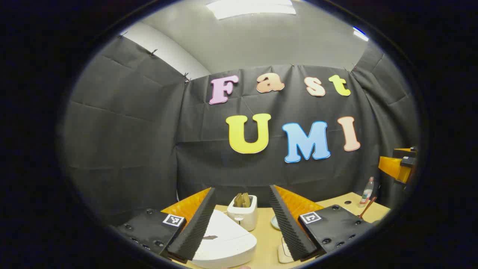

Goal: Close the left gripper, press the button to open the rice cooker; take a wooden spoon from the chopstick holder with the right hand, scoop a spoonful of rice and pour it into the rice cooker, then put the wooden spoon back into the chopstick holder.

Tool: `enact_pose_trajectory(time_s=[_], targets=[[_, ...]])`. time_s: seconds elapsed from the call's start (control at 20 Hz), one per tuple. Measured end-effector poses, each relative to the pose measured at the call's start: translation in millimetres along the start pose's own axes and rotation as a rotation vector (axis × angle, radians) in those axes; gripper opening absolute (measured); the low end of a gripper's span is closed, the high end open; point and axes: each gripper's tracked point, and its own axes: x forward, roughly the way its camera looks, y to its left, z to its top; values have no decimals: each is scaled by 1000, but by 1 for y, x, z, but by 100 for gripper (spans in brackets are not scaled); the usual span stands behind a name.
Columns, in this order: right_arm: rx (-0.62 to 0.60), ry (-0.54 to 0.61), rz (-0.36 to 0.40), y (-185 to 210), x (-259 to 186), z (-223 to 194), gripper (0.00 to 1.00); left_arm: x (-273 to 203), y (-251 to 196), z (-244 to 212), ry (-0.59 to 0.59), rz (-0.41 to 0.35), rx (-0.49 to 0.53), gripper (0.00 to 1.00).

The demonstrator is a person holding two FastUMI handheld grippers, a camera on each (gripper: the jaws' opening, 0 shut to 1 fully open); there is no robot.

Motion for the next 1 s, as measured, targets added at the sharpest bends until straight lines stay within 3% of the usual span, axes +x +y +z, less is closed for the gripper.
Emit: enact_pose_trajectory(time_s=[0.1,0.4,1.0], targets=[[1,2,-7,-1,2,-1,99,4,3,-1,4,2,-1,100],[-4,-19,-43,-8,3,10,100,8,9,-2,7,15,-12,96],[-28,-20,-43,-5,-6,11,99,-1,8,-5,6,9,-3,96]])
